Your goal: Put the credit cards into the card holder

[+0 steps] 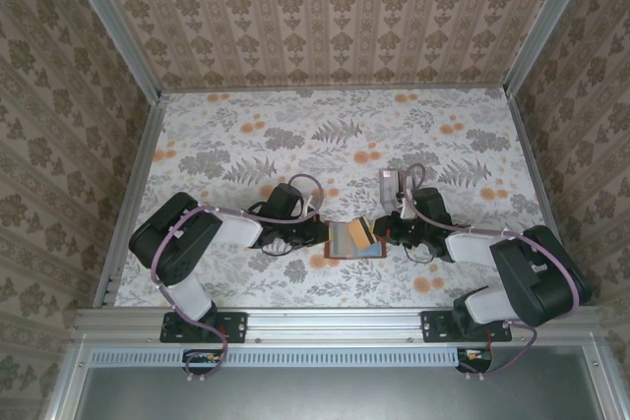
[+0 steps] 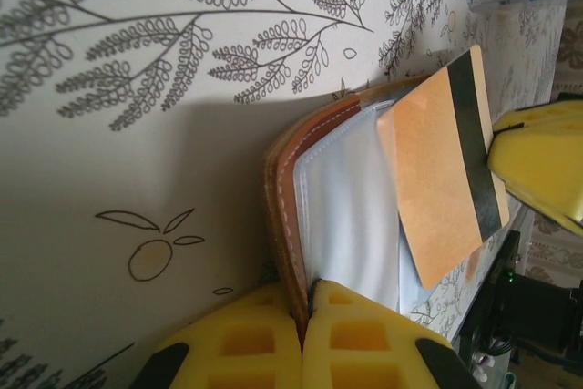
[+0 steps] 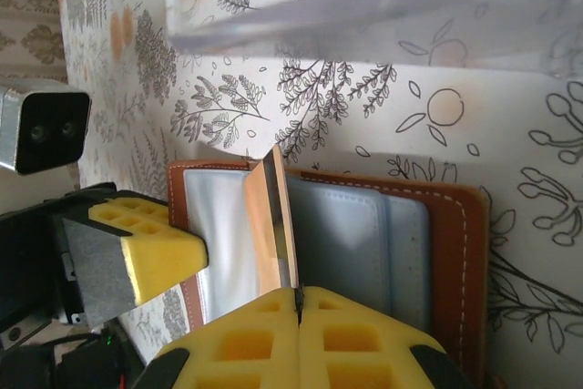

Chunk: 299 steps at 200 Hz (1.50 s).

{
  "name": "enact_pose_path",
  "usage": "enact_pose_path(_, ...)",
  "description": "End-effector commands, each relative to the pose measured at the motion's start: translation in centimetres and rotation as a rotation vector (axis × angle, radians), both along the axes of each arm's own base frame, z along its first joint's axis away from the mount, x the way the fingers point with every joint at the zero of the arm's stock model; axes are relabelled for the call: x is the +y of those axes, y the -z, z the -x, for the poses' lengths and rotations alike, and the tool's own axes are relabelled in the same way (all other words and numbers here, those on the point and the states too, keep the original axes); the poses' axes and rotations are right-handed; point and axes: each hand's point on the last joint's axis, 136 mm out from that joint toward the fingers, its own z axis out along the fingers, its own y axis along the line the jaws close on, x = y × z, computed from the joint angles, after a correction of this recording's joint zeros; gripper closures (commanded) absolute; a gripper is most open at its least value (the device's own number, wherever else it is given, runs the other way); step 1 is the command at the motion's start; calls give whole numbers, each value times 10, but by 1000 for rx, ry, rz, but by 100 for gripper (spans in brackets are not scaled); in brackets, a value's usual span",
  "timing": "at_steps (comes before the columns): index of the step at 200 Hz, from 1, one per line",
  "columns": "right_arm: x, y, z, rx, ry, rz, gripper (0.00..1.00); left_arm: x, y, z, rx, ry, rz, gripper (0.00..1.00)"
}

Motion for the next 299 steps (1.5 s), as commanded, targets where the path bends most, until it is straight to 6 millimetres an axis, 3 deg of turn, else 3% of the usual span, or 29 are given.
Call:
enact_pose_path(1,-5,-6,-7,-54,90,44,100,5,16,6,71,-59,-38,100)
enact_pose_path(40,-6,-9,-2,-73,119,76,100,3,16,1,77,-98,-14,100)
enact_pose_path(148,3,13,21,-41,100,132,100,3,15,3,81,-106,8,100)
enact_pose_path(299,23,10,13,-83,150,147,100,-2,11,7,73,-68,16,92)
